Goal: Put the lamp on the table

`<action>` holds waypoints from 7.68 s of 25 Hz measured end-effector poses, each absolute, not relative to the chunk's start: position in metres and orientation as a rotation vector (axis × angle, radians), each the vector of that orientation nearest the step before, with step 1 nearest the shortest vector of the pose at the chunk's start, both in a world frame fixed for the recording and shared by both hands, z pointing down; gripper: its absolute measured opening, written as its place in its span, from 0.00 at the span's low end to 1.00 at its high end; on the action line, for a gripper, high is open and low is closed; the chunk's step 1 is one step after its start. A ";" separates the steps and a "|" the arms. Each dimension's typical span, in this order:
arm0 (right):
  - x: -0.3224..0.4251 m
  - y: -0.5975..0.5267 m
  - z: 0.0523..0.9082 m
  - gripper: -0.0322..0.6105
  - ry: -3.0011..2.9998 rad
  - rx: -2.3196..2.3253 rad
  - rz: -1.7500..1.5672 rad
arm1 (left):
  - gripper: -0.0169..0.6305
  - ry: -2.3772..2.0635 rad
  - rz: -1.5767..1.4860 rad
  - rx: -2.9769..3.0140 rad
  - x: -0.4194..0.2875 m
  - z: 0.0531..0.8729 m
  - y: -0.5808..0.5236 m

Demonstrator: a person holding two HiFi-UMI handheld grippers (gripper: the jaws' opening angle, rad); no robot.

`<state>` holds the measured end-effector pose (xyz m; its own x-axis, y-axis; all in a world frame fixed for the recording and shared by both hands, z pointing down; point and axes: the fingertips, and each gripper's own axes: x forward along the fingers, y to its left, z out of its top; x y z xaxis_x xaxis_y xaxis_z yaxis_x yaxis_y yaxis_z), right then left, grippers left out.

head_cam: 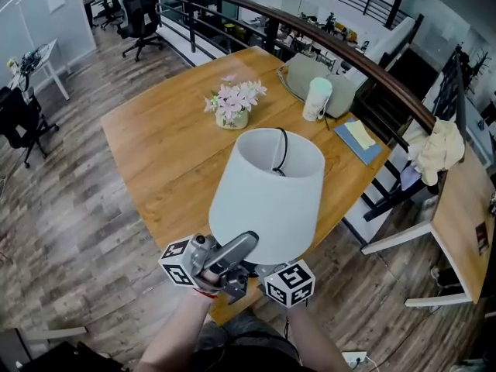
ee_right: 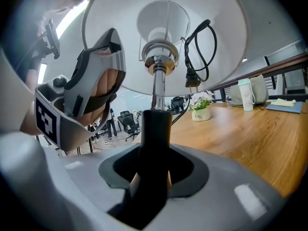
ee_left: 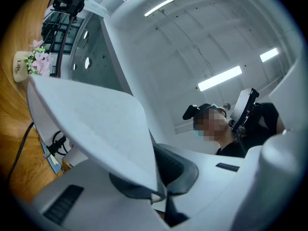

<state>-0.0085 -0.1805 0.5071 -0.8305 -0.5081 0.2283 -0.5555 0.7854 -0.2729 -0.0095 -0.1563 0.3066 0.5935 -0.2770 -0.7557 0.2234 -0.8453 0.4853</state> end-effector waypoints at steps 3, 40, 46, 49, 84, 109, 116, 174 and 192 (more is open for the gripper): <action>-0.011 -0.192 0.509 0.30 -2.835 0.824 0.500 | 0.03 -0.062 -1.202 2.279 -0.008 0.308 -0.167; -0.022 -0.319 0.529 0.31 -2.714 1.084 0.423 | 0.03 0.167 -1.165 2.175 -0.036 0.331 -0.294; -0.025 -0.321 0.527 0.32 -2.709 1.084 0.386 | 0.03 0.183 -1.188 2.150 -0.044 0.330 -0.299; -0.025 -0.321 0.528 0.32 -2.706 1.090 0.388 | 0.03 0.194 -1.182 2.156 -0.042 0.331 -0.298; -0.001 -0.256 0.530 0.43 -2.629 1.166 0.344 | 0.03 0.247 -1.130 2.250 -0.033 0.347 -0.221; 0.005 -0.217 0.529 0.06 -2.636 1.147 0.336 | 0.07 0.217 -1.095 2.300 -0.032 0.365 -0.187; 0.003 -0.205 0.526 0.06 -2.652 1.118 0.339 | 0.11 0.149 -1.103 2.295 -0.032 0.371 -0.187; 0.028 -0.090 0.388 0.06 -2.572 1.629 0.097 | 0.02 -1.140 -0.217 2.687 -0.134 0.379 -0.129; 0.015 -0.076 0.367 0.06 -2.644 1.594 0.084 | 0.02 -1.140 -0.273 2.604 -0.137 0.368 -0.113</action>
